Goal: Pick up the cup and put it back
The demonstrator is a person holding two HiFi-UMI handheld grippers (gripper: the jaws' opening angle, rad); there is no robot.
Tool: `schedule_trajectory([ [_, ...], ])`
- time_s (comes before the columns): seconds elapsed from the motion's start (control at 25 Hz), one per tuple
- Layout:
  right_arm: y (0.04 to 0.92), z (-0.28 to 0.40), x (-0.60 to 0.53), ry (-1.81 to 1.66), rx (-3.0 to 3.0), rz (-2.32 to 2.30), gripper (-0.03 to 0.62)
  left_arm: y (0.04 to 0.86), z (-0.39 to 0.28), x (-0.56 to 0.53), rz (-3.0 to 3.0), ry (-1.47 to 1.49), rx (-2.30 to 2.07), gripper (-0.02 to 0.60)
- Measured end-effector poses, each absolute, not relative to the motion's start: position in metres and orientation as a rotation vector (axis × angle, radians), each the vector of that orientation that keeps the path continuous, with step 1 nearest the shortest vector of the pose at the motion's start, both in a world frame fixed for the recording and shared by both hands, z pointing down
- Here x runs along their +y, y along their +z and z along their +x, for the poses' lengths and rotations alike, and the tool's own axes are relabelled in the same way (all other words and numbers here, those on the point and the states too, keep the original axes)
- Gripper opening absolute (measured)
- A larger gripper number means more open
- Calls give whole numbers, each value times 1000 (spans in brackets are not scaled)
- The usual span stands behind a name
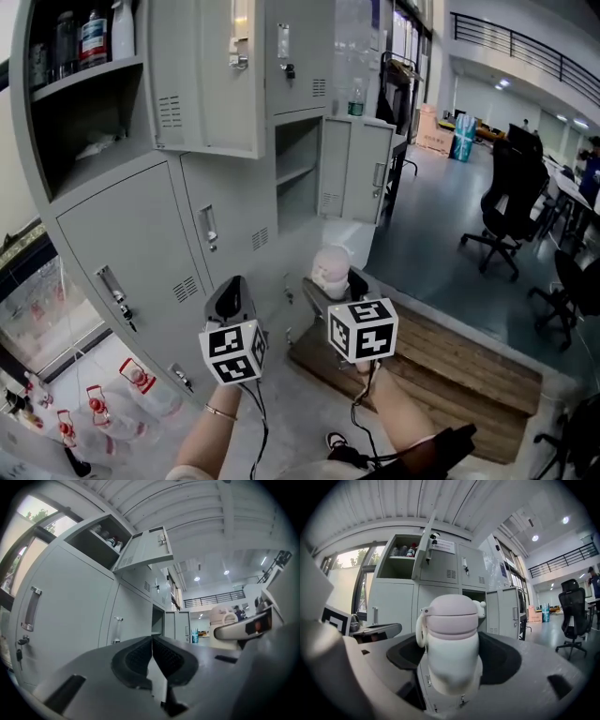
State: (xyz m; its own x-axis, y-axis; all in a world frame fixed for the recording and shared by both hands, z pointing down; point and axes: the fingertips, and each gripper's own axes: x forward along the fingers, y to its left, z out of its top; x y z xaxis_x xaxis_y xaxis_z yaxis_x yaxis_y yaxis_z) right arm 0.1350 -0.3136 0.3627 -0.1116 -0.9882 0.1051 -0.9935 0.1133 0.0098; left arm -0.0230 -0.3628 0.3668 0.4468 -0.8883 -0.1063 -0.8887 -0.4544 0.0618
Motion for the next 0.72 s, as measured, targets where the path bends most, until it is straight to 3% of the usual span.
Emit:
schedule_trajectory([
  [0.72, 371, 237, -413, 109, -2380, 1920, 345, 375, 82, -459, -2604, 165, 1752, 9],
])
